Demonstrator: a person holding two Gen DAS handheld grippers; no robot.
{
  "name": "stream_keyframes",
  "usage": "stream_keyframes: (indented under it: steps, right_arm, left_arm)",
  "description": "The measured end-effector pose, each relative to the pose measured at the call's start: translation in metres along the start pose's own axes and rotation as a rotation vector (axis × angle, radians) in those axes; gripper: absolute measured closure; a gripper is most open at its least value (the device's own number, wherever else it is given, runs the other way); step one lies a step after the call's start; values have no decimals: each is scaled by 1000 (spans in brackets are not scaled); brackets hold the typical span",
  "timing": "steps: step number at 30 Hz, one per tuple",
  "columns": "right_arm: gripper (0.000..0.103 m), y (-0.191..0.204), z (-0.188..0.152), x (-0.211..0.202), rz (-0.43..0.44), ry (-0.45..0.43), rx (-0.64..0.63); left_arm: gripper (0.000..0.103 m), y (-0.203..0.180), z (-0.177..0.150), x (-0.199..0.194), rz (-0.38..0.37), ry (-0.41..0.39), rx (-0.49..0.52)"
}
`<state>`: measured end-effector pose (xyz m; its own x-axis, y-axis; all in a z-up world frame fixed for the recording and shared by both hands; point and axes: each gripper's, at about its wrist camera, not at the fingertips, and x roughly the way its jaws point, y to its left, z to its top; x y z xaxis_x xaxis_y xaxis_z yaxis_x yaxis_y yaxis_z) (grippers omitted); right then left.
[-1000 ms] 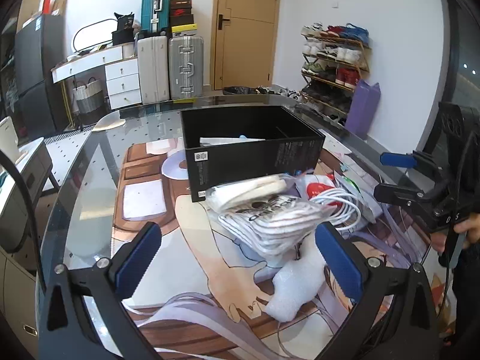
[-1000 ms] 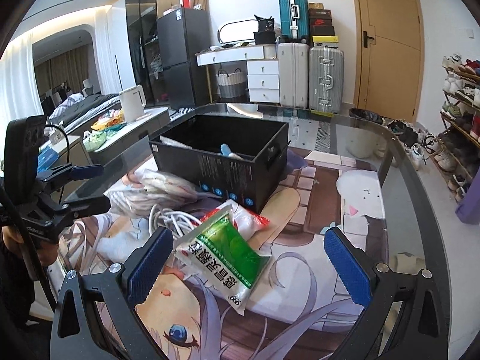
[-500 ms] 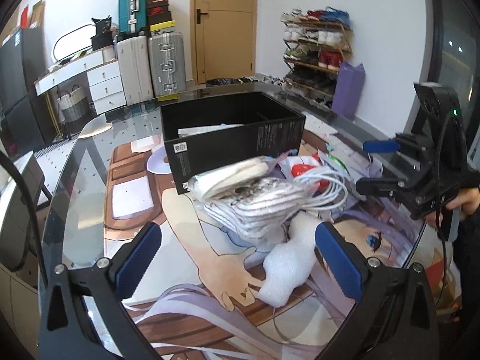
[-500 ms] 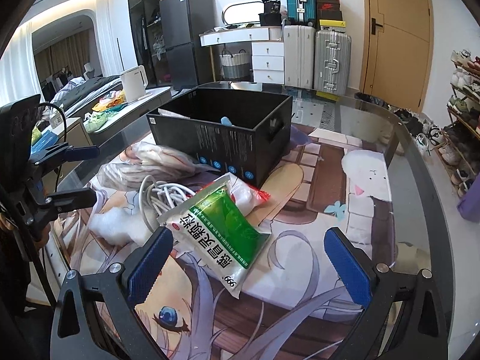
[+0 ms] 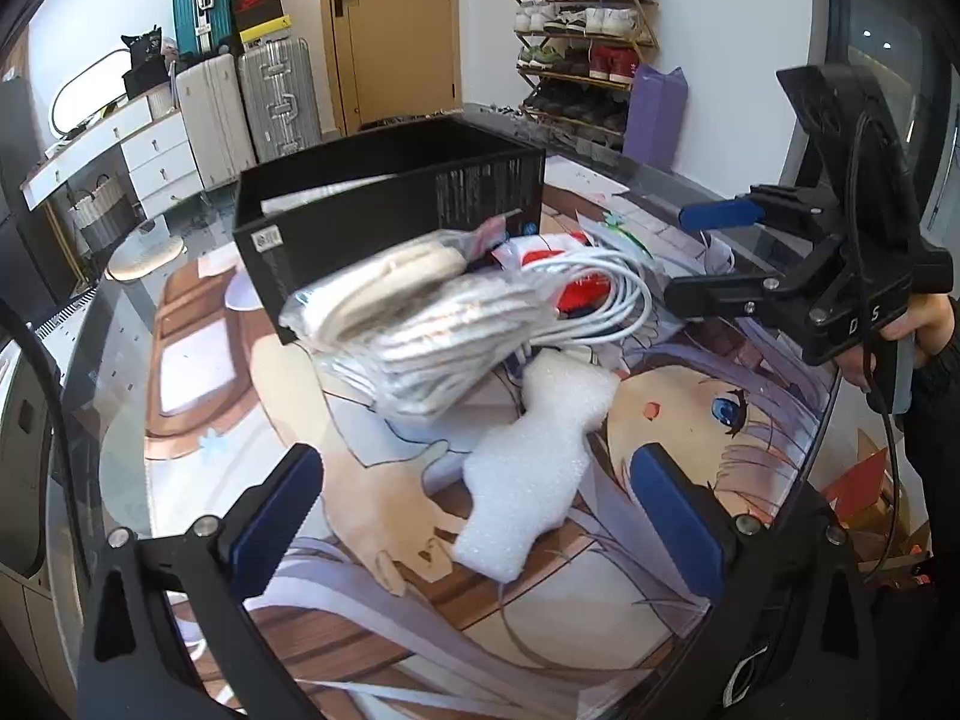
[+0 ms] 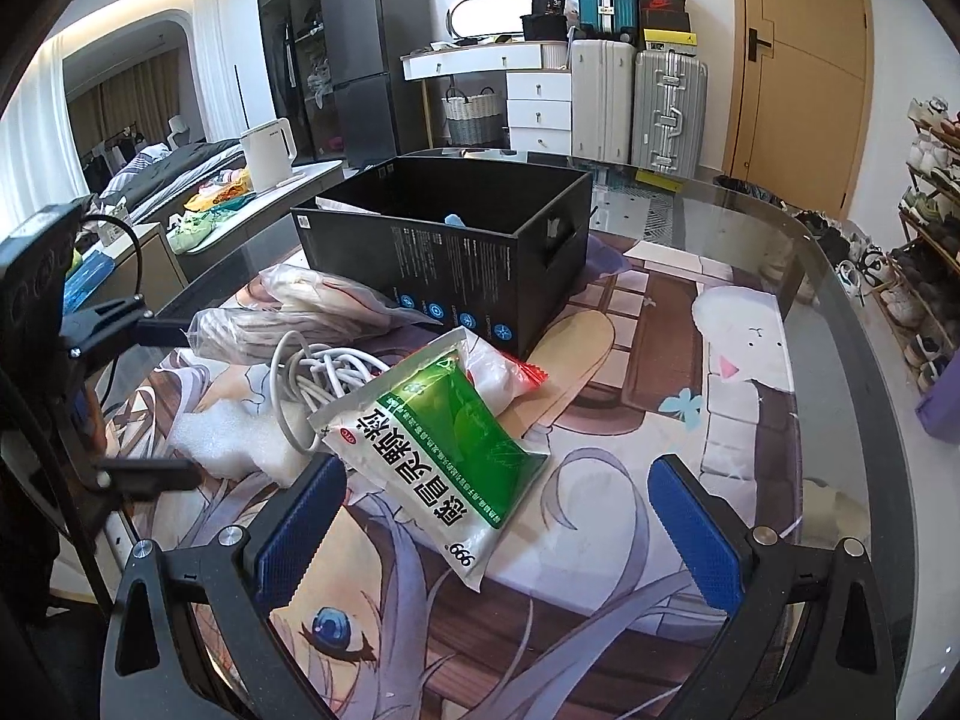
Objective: Organize soft objects
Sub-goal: 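Close the left tool on the white foam piece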
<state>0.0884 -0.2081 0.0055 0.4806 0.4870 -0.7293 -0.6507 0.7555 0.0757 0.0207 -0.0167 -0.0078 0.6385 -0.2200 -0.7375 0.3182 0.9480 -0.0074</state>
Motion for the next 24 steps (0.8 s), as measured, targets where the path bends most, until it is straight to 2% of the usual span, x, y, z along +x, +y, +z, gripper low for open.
stream_keyframes:
  steps: [4, 12, 21, 24]
  right_arm:
    - [1, 0, 0, 0, 3, 2, 1]
    - [1, 1, 0, 6, -6, 10, 20]
    - [1, 3, 0, 18, -6, 35, 40]
    - [1, 3, 0, 21, -6, 45, 42]
  left_arm:
    - [0, -2, 0, 7, 25, 24, -2]
    - [0, 4, 0, 17, 28, 49, -42]
    - [1, 10, 1, 21, 8, 60, -74]
    - [8, 6, 0, 21, 15, 53, -59]
